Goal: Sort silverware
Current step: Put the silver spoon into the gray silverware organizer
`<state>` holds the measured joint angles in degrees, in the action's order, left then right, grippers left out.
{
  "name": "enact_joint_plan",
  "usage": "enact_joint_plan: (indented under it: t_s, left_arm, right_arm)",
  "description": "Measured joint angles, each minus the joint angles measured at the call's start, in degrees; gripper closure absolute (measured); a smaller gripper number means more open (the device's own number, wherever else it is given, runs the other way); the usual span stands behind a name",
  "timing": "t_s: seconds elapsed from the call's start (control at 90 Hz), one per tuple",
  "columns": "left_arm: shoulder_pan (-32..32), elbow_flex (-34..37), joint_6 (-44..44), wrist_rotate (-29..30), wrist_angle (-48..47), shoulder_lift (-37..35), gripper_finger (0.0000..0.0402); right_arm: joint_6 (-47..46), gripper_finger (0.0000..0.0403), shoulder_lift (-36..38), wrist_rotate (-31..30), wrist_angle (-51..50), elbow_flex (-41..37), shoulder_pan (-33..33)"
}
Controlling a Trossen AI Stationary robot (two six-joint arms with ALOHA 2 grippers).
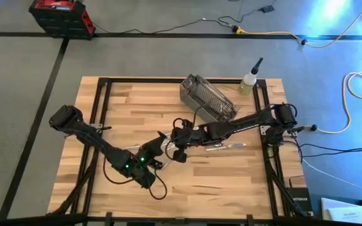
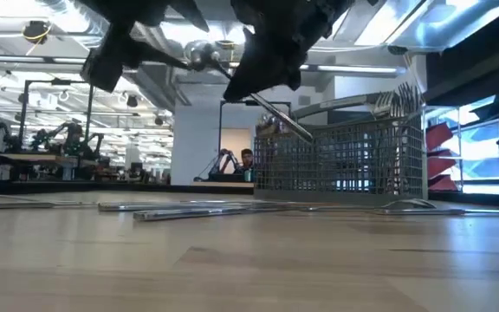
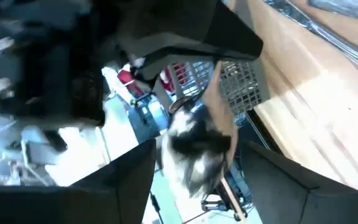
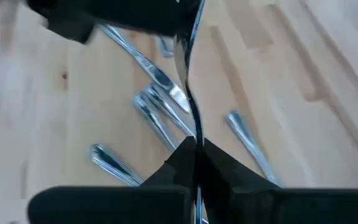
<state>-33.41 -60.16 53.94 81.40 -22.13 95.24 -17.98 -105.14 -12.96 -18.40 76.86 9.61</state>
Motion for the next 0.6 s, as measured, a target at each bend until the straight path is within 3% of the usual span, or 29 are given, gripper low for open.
enact_joint_plan:
  t_s: [0.167,0.333,0.467,0.6]
  left_arm:
    - [-1.41,0.02,-3.23,4.31,-0.84,-1.31,0.0183]
    - [-2.19,0.0,-14.49,8.6,-6.59,-3.43,0.0184]
    - [-2.29,-0.02,-31.35,8.64,-16.33,-5.43,0.0184]
    - [-2.65,-0.02,-58.11,8.56,-26.91,-7.0,0.0184]
  right_arm:
    - [0.25,0.0403,0.95,-3.93,-2.81,-0.02,-0.3]
    - [0.95,0.0403,2.33,-6.01,-5.0,-0.03,-2.48]
    - [4.59,0.0403,4.79,-7.75,-2.44,-0.04,-5.77]
    - [10.13,0.0403,7.24,-7.73,5.03,-0.04,-9.4]
